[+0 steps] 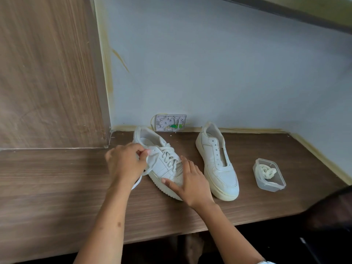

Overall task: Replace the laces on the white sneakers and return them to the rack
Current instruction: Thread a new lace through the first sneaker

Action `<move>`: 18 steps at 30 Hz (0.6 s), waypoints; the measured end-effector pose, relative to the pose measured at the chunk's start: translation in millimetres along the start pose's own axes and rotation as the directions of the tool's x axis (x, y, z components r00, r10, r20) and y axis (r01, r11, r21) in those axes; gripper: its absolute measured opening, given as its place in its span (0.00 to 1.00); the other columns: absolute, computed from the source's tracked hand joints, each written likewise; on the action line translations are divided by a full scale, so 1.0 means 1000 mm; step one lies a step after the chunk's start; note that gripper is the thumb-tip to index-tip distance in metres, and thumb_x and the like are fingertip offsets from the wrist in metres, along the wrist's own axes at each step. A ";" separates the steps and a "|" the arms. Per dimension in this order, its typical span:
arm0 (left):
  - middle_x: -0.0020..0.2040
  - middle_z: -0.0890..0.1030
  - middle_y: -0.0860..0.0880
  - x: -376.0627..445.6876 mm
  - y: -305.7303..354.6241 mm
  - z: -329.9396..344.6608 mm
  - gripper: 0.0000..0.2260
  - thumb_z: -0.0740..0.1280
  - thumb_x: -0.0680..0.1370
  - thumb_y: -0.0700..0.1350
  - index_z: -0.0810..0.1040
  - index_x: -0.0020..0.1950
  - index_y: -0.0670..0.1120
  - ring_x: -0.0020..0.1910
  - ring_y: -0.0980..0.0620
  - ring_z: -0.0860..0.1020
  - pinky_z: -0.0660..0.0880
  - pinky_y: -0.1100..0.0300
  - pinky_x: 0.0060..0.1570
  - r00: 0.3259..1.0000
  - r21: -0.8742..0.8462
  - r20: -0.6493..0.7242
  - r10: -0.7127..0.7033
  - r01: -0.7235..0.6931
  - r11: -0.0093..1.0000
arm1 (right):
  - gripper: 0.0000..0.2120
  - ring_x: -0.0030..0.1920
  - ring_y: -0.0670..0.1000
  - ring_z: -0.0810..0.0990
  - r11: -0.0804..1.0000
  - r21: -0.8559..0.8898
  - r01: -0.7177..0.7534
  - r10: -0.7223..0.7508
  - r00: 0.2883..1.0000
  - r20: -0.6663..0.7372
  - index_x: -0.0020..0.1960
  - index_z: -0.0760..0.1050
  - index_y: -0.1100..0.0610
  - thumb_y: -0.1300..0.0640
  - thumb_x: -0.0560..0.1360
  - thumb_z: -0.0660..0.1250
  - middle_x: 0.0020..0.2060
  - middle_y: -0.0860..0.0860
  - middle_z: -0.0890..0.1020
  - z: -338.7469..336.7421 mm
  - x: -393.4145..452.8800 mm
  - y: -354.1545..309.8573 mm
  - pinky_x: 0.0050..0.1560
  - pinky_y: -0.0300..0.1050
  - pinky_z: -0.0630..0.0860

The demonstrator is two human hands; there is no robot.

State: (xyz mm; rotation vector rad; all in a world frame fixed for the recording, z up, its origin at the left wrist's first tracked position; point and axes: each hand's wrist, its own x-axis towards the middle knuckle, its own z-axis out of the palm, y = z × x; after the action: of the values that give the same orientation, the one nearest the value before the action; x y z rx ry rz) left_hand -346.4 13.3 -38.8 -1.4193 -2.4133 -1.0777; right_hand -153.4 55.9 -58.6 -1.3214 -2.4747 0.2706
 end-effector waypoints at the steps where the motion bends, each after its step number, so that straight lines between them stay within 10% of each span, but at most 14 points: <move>1: 0.36 0.81 0.55 0.001 -0.003 -0.003 0.08 0.70 0.75 0.54 0.80 0.38 0.54 0.40 0.49 0.78 0.66 0.52 0.48 0.998 0.027 0.012 -0.061 0.061 0.998 | 0.46 0.72 0.50 0.65 1.000 0.002 0.000 0.000 1.000 0.008 0.78 0.54 0.55 0.25 0.71 0.54 0.72 0.50 0.66 0.000 0.000 0.000 0.70 0.43 0.64; 10: 0.41 0.81 0.46 0.004 -0.048 -0.017 0.10 0.66 0.75 0.54 0.80 0.41 0.48 0.51 0.43 0.75 0.61 0.50 0.53 0.785 0.290 0.129 -0.606 0.555 0.780 | 0.47 0.73 0.50 0.63 1.000 -0.020 -0.003 0.004 0.999 0.043 0.78 0.51 0.56 0.25 0.71 0.53 0.74 0.50 0.64 -0.001 0.002 0.002 0.72 0.44 0.62; 14: 0.52 0.79 0.52 0.004 -0.035 -0.015 0.08 0.67 0.76 0.56 0.79 0.52 0.54 0.56 0.44 0.74 0.64 0.46 0.61 0.931 0.135 0.145 -0.336 0.318 0.938 | 0.47 0.74 0.50 0.62 0.999 -0.045 0.011 -0.010 0.999 0.032 0.78 0.50 0.56 0.25 0.72 0.52 0.75 0.51 0.62 0.001 0.001 0.002 0.73 0.43 0.60; 18: 0.42 0.80 0.58 0.002 -0.012 -0.006 0.07 0.70 0.74 0.58 0.80 0.46 0.56 0.44 0.53 0.77 0.68 0.52 0.51 0.996 -0.143 0.053 0.071 -0.063 0.988 | 0.47 0.78 0.50 0.55 0.995 -0.084 0.057 -0.054 0.998 0.031 0.79 0.46 0.59 0.26 0.74 0.50 0.79 0.53 0.54 0.004 0.001 0.003 0.76 0.43 0.51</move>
State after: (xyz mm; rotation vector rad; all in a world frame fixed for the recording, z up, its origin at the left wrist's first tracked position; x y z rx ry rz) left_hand -358.3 7.7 -39.4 -1.5839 -2.3508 -1.2293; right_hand -152.8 59.0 -62.8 -1.2874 -2.5684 0.1742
